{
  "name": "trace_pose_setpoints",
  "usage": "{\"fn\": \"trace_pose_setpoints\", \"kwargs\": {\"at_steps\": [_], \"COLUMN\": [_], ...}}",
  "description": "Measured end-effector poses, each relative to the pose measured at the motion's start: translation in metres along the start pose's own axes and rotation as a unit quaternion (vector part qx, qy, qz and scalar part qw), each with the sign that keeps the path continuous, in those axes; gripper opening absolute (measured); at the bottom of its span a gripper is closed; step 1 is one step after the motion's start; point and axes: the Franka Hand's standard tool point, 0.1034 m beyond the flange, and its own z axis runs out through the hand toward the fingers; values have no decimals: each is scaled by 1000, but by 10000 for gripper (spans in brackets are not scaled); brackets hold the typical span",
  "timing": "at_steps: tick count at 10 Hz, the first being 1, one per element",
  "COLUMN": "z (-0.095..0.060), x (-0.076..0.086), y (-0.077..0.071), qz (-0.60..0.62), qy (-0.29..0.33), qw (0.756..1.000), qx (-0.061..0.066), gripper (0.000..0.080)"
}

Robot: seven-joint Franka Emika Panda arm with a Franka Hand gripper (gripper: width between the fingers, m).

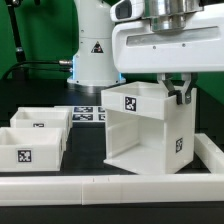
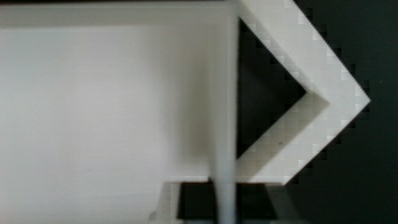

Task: Assemble drawer

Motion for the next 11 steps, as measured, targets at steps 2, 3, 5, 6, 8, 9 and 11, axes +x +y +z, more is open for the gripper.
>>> {"fn": "trace_pose_setpoints", "kwargs": {"at_steps": [2,3,5,6,8,9,11], "z": [-1,-2,-2,-2,-2,1,5], "x": [10,12,9,8,7,8,19], "y": [-3,-5,-7,-8,-8,-10,-20], "qz": [96,134,174,204,209,231,247], "qy": [3,1,-5,-10,-12,-19,-24], "qw": [995,991,984,978,977,972,968], "qx": [21,25,28,31,30,28,30], "gripper": [39,41,41,41,41,41,41]}}
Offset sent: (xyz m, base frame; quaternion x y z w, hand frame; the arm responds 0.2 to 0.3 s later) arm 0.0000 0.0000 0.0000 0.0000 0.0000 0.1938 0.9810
